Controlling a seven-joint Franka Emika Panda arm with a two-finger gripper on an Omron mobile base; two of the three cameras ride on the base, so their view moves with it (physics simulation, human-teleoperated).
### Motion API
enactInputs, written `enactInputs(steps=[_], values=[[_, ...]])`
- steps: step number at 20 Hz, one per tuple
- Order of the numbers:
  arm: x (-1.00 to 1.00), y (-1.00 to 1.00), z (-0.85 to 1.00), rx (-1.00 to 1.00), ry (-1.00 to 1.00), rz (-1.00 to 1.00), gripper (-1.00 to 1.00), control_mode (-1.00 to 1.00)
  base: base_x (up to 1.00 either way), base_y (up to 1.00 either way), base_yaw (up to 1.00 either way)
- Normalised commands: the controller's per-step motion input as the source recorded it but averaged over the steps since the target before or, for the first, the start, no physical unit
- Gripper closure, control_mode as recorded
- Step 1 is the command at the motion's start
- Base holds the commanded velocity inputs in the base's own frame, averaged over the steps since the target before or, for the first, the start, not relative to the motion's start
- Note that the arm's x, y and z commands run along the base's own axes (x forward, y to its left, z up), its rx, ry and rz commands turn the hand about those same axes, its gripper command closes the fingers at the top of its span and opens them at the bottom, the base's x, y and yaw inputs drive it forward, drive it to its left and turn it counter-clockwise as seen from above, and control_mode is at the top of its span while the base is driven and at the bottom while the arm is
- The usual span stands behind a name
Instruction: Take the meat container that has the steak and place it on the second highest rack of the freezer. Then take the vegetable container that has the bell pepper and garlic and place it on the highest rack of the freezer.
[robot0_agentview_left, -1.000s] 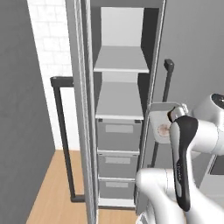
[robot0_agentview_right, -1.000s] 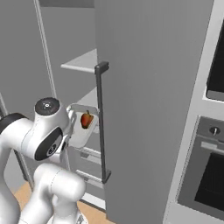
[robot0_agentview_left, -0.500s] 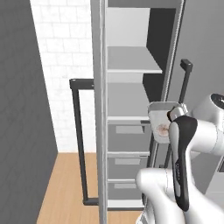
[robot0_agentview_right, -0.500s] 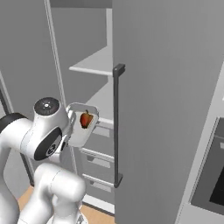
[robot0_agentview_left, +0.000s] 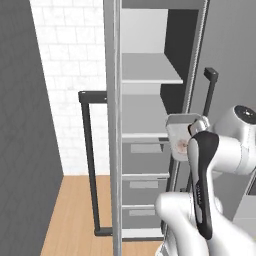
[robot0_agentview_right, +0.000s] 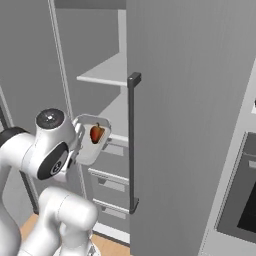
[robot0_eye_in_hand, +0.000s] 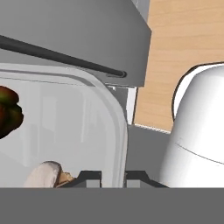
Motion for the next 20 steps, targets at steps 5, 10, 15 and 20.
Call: enactInputs(steps=[5, 10, 15, 20], values=[[0.30, 0.08, 0.64, -0.01, -0.02, 0.02, 1.00, -1.00, 0.00, 0.00, 0.00], [0.52, 0.03, 0.80, 0.00, -0.01, 0.00, 1.00, -1.00, 0.00, 0.00, 0.00], [0.55, 0.00, 0.63, 0.00, -0.08, 0.00, 1.00, -1.00, 0.00, 0.00, 0.00], [0.67, 0.00, 0.22, 0.00, -0.03, 0.00, 1.00, -1.00, 0.00, 0.00, 0.00]])
